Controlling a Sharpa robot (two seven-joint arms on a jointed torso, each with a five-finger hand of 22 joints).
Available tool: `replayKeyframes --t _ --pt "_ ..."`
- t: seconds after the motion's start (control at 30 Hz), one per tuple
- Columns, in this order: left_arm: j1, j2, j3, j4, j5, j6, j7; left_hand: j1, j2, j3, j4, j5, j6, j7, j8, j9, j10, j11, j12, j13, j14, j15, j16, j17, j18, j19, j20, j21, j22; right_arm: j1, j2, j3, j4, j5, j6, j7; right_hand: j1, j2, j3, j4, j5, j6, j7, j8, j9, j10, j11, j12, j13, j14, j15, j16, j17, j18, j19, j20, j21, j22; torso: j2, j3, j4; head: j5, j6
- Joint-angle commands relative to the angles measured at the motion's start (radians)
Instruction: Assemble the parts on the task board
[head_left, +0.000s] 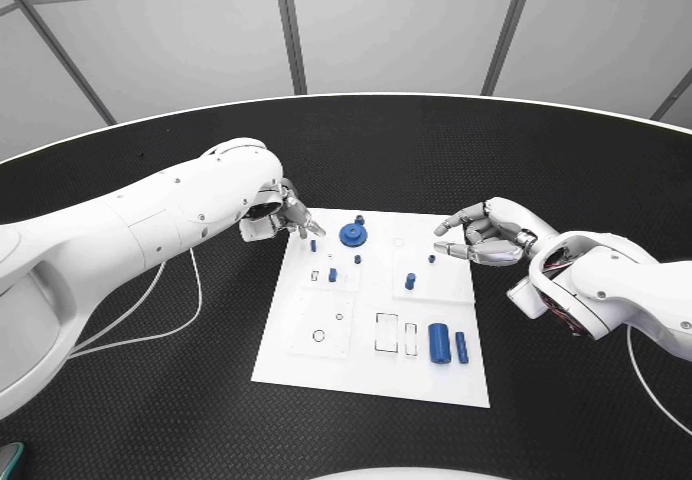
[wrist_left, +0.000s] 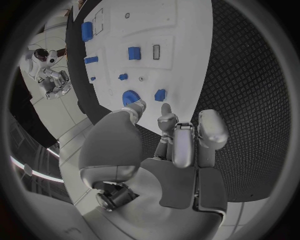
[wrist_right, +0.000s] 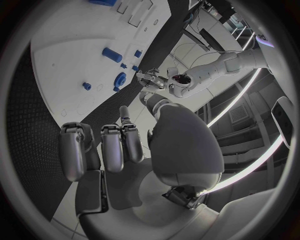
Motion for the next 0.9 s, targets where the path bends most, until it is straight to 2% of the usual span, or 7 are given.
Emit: replayKeyframes --t 0.03,0.2,0.57,0.9 --pt "-0.004 0.006 0.0 -0.01 0.0 0.004 0.0 -0.008 0.001 -0.004 0.0 -0.004 -0.008 0.001 -0.005 -0.001 -0.004 0.002 0.0 0.001 0.051 0.007 -0.005 0.04 -0.004 -0.004 0.0 -0.004 0.0 0.0 0.0 0.0 0.001 0.0 0.0 0.0 0.0 0.007 -0.003 0.0 0.006 -0.001 0.001 0.007 0.0 0.04 -0.008 -0.001 0.188 0.08 -0.006 0.0 0.149 0.016 0.046 -0.005 -0.003 0.131 0.001 0.0004 0.0014 -0.002 -0.002" --pt "-0.01 0.013 0.0 -0.024 -0.001 0.013 -0.002 -0.008 0.003 -0.006 0.0 -0.004 -0.007 0.001 -0.005 -0.001 -0.005 0.001 -0.001 -0.001 0.051 0.007 -0.005 0.04 -0.004 -0.004 0.001 -0.004 0.0 0.0 0.0 0.0 0.002 0.0 0.001 -0.001 0.0 0.007 -0.003 0.0 0.006 -0.001 0.001 0.007 0.0 0.04 -0.008 -0.001 0.188 0.08 -0.006 0.0 0.149 0.016 0.046 -0.005 -0.003 0.131 0.001 -0.0006 0.0023 -0.004 -0.003" --pt "-0.015 0.023 0.0 -0.034 -0.001 0.029 -0.001 -0.008 0.006 -0.007 0.0 -0.004 -0.008 0.001 -0.005 -0.001 -0.005 0.001 0.0 0.001 0.051 0.007 -0.005 0.04 -0.004 -0.004 0.001 -0.004 0.0 0.0 0.001 0.0 0.003 0.0 0.0 0.0 0.0 0.007 -0.003 0.0 0.006 -0.001 0.001 0.007 0.0 0.04 -0.008 -0.001 0.188 0.08 -0.006 0.0 0.149 0.016 0.046 -0.005 -0.003 0.131 -0.001 -0.0001 0.0008 -0.003 -0.006" --pt "-0.02 0.03 0.0 -0.041 0.0 0.035 0.003 -0.007 0.016 -0.01 0.0 -0.004 -0.007 0.001 -0.006 -0.002 -0.005 0.001 0.0 0.0 0.051 0.007 -0.005 0.04 -0.004 -0.004 0.001 -0.004 -0.001 0.0 0.002 0.0 0.003 0.0 0.001 0.0 0.0 0.007 -0.003 0.0 0.006 -0.001 0.001 0.007 0.0 0.04 -0.008 -0.001 0.188 0.08 -0.006 0.0 0.149 0.016 0.046 -0.005 -0.003 0.131 -0.001 0.0003 0.0025 -0.004 -0.006"
